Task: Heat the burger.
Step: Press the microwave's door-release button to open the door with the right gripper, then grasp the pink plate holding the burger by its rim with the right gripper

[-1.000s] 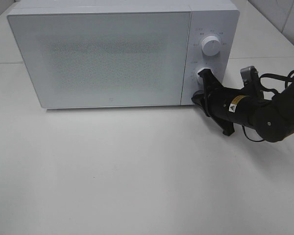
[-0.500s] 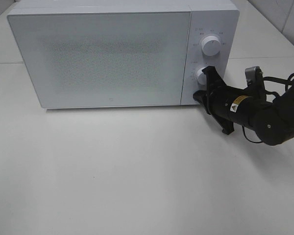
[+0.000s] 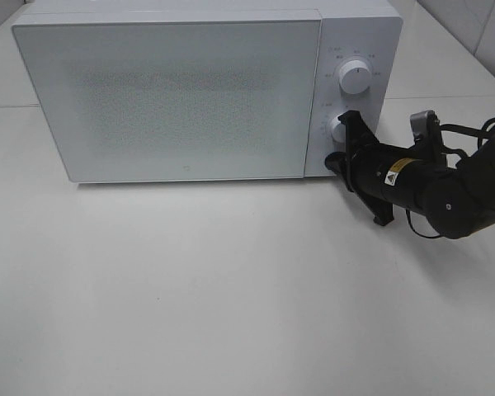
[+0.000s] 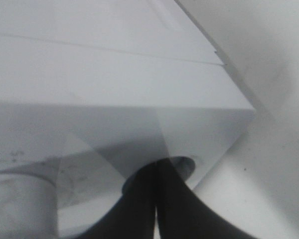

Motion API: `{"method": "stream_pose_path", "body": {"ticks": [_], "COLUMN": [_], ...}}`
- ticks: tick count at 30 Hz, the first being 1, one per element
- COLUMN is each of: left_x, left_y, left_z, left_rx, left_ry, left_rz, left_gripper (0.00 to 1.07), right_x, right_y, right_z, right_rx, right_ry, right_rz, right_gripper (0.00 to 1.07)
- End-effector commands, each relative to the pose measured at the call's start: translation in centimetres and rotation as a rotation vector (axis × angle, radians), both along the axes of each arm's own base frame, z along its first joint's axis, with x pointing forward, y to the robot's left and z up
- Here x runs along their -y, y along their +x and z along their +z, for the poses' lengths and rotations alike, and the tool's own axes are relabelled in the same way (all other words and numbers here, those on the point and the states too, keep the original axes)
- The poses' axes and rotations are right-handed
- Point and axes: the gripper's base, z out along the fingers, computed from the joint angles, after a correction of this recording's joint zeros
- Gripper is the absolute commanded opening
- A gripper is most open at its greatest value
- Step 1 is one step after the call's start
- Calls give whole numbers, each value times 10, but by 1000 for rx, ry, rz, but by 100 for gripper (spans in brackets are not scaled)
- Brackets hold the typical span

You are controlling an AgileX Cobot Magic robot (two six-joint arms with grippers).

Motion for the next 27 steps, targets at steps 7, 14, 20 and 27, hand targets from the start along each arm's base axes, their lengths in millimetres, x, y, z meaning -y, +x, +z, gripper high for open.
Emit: {"method": "stream_pose_path", "body": {"ticks": [7,14,20,27], "left_x": [1,1,1,1], "left_y": [-1,-1,-1,-1], "left_z": [1,1,1,1], "left_rx": [17,17,17,17], "left_ry": [-12,-12,-12,-12], "left_rz": [-1,-1,-1,-1], "left_gripper": [0,0,0,0], "right_x": [1,2,6,6], "right_y": [30,18,-3,-31], "right_z": [38,39,43,45], "right_rx": [251,229,199,175], "right_ry": [110,94,62,-59], "right_rz": [-67,-41,-15,123], "right_gripper": [0,0,0,0]}}
